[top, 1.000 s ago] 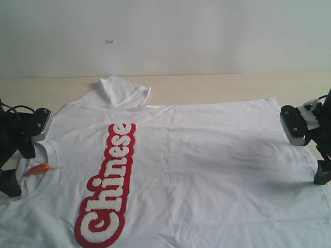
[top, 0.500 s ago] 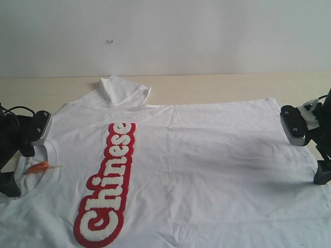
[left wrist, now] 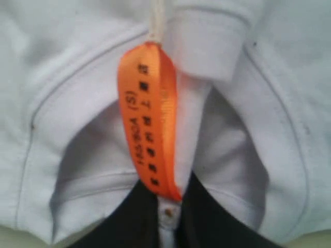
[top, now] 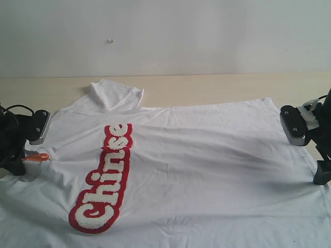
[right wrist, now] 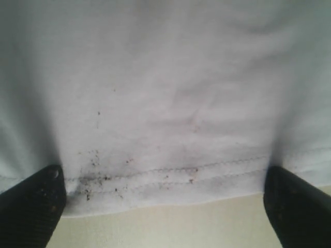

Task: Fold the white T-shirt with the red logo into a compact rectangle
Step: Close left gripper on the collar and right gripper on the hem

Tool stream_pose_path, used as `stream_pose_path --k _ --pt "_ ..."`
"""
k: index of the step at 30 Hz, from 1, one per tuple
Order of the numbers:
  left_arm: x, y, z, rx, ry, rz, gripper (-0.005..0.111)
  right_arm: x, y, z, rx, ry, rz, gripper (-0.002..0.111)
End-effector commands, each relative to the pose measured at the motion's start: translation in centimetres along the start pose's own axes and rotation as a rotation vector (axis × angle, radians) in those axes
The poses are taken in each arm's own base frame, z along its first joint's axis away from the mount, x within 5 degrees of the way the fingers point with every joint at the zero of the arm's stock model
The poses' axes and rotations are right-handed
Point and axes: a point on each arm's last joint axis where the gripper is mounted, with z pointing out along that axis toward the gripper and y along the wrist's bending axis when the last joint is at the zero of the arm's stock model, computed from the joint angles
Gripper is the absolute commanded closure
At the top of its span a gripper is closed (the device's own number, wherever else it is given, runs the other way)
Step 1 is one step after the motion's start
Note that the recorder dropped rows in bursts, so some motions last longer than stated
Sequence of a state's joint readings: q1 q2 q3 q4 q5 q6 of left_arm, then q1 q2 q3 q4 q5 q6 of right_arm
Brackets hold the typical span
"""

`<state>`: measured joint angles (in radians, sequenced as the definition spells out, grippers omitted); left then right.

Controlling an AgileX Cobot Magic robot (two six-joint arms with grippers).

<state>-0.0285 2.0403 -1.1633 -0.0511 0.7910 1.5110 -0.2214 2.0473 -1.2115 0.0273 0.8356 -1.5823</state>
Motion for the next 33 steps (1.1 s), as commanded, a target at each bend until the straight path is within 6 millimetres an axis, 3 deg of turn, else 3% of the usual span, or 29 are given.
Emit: stream_pose_path --k 1,7,33 --pt "0.8 -0.3 2.2 0.032 0.049 0.040 0.106 -0.2 0.0 1.1 -0.011 -0.021 0.017 0.003" --pt "0.8 -0.3 2.2 0.032 0.049 0.040 0.106 -1.1 0.0 1.0 -0.010 -0.116 0.108 0.003" --pt "0.8 -0.3 2.2 0.032 0.049 0.040 0.106 -1.3 -0.3 1.0 0.006 -0.142 0.240 0.003"
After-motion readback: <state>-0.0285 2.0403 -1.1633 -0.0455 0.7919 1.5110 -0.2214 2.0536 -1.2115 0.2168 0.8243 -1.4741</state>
